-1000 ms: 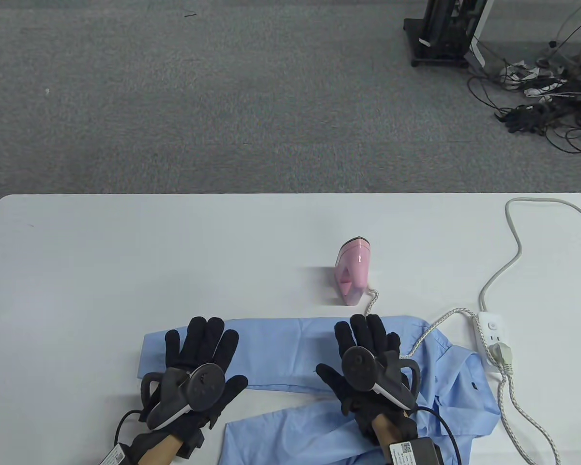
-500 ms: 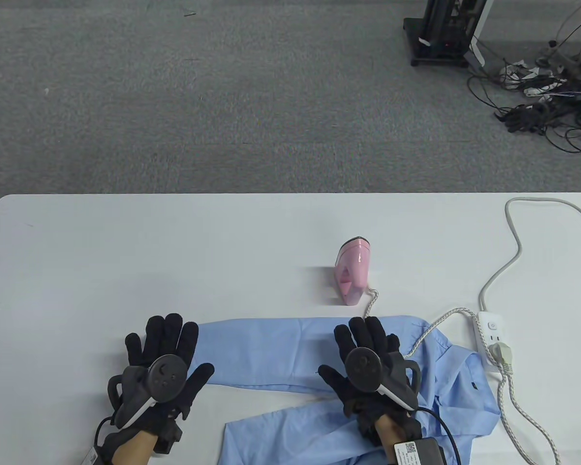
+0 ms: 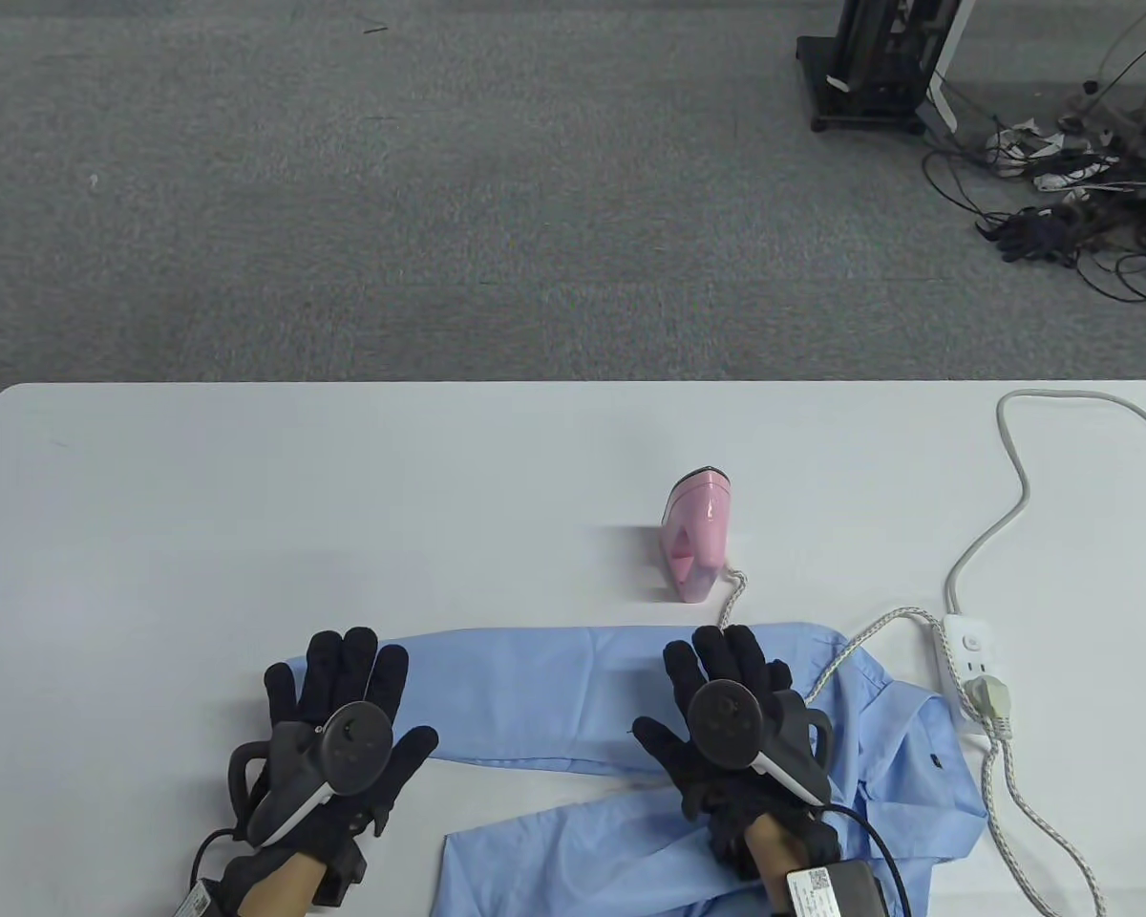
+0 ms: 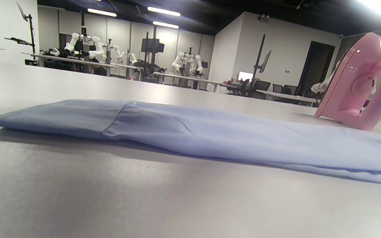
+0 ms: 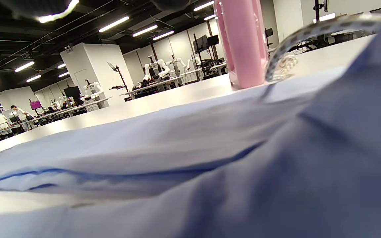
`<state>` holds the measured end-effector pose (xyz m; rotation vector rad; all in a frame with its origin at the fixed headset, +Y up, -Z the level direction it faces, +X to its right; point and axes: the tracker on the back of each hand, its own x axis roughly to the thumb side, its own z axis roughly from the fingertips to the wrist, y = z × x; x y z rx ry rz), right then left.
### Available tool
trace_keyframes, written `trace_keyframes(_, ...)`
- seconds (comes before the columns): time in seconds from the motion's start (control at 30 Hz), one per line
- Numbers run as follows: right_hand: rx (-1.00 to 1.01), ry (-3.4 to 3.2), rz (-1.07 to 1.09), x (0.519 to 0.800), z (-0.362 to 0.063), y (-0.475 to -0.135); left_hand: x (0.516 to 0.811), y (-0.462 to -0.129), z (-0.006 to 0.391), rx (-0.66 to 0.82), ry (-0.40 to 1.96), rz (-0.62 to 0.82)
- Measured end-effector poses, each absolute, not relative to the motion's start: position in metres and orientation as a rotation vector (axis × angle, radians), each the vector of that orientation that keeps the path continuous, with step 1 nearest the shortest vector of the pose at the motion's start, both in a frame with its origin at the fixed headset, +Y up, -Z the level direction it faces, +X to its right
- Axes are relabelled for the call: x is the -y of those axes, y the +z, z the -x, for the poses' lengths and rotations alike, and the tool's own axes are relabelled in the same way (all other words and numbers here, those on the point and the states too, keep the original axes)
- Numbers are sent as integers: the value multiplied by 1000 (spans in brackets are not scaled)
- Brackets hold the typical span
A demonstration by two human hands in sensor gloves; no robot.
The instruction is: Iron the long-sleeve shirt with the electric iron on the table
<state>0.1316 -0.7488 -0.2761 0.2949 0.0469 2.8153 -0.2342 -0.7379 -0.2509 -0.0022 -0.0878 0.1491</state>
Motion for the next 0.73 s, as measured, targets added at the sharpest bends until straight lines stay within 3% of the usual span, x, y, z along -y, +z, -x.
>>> trace_keyframes(0.73,-77,2837,-221,748,-134,-276,739,-254,237,71,135,44)
